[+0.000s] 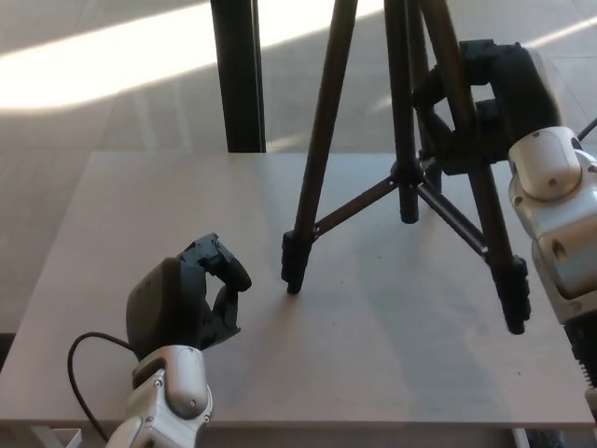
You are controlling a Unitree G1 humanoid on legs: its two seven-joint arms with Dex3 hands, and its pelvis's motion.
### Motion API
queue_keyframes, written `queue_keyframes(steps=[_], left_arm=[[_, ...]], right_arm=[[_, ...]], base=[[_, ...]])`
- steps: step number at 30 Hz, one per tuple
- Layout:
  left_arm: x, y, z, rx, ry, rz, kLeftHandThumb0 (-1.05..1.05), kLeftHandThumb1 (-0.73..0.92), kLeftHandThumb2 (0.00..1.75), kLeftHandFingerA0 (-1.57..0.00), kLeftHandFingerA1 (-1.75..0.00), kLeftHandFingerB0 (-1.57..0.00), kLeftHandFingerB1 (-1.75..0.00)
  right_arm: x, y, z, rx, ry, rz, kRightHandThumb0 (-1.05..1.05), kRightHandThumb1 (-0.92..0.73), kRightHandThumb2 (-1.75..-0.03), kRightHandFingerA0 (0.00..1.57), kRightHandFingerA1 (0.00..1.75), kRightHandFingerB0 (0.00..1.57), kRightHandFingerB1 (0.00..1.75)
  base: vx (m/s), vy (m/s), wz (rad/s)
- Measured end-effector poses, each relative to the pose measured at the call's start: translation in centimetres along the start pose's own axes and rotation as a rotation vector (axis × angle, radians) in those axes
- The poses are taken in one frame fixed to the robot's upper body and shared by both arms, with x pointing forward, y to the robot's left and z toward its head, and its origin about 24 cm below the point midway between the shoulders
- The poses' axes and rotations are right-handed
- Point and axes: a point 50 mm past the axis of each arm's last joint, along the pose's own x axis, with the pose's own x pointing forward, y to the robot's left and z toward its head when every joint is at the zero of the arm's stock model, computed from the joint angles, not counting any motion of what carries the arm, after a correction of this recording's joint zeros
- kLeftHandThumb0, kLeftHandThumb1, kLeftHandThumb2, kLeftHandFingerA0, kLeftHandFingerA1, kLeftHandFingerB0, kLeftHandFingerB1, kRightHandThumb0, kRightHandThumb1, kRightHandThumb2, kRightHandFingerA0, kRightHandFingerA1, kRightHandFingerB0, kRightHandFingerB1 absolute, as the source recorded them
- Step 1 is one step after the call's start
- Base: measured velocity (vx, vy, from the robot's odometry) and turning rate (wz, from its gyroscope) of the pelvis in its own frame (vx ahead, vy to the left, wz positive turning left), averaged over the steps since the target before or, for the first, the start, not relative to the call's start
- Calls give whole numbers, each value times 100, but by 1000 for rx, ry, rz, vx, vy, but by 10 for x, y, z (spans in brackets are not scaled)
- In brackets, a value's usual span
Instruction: Use both hands of the robot to pick up the tripod lying in the middle of the desk and make it stand upright on the desk
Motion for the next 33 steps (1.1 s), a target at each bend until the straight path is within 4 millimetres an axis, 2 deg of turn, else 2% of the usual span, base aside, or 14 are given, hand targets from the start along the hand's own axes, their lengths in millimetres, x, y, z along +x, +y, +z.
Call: queue_keyframes(steps=[1, 4, 8, 12, 21, 23, 25, 26, 28, 29, 30, 31, 32, 33], left_arm=[[0, 0, 0, 3, -2, 0, -13, 55, 106, -88, -175, -71, -166], [-2, 1, -3, 17, -1, 1, -15, 55, 109, -89, -175, -72, -166], [-4, 1, -7, 26, 4, -3, -16, 59, 101, -87, -175, -70, -163], [-6, 0, -7, 27, 1, -7, -15, 58, 103, -86, -175, -70, -162], [-9, -1, -7, 29, -1, -14, -12, 59, 105, -83, -175, -70, -162], [-10, -1, -8, 31, 2, -16, -12, 58, 105, -84, -175, -70, -161], [-11, -2, -10, 33, 5, -19, -11, 58, 106, -84, -175, -69, -163], [-12, -2, -11, 34, 8, -20, -11, 57, 107, -83, -175, -70, -162], [-14, -2, -13, 36, 13, -24, -12, 57, 107, -82, -175, -70, -161], [-15, -3, -14, 36, 16, -25, -11, 58, 105, -82, -175, -70, -162], [-16, -3, -15, 36, 19, -26, -11, 58, 105, -82, -175, -70, -162], [-17, -3, -16, 36, 22, -27, -11, 59, 106, -82, -175, -70, -161], [-18, -3, -17, 37, 25, -28, -12, 58, 108, -83, -175, -72, -158], [-18, -3, -17, 37, 25, -28, -12, 59, 108, -83, -175, -72, -157]], right_arm=[[-1, 0, -1, 4, -1, -4, -22, -46, -116, 100, 175, 86, 152], [-7, 6, -10, 24, 8, -7, -21, -47, -115, 97, 175, 82, 159], [-13, 10, -21, 38, 25, -15, -20, -49, -114, 96, 175, 85, 158], [-18, 13, -30, 51, 47, -17, -20, -47, -116, 95, 175, 79, 163], [-21, 12, -37, 46, 44, -29, -21, -46, -115, 94, 175, 80, 161], [-21, 12, -37, 46, 43, -31, -20, -49, -107, 95, 175, 79, 161], [-21, 12, -38, 44, 43, -29, -21, -50, -105, 94, 175, 82, 154], [-21, 12, -38, 40, 42, -28, -20, -50, -109, 91, 175, 83, 144], [-21, 13, -38, 35, 43, -24, -21, -62, -87, 91, 171, 77, 83], [-21, 13, -38, 35, 47, -22, -28, -72, -65, 83, 162, 62, 64], [-21, 13, -38, 39, 53, -19, -28, -72, -65, 83, 162, 62, 64], [-21, 13, -38, 43, 59, -16, -38, -69, -60, 89, 143, 49, 48], [-21, 13, -38, 42, 65, -10, -58, -66, -60, 69, 79, 21, 30], [-22, 14, -37, 32, 62, 8, -67, -52, -89, 31, 64, 4, 27]], base=[[0, 0, 0], [0, 0, 0], [0, 0, 0], [0, 0, 0], [0, 0, 0], [0, 0, 0], [0, 0, 0], [0, 0, 0], [0, 0, 0], [0, 0, 0], [0, 0, 0], [0, 0, 0], [0, 0, 0], [0, 0, 0]])
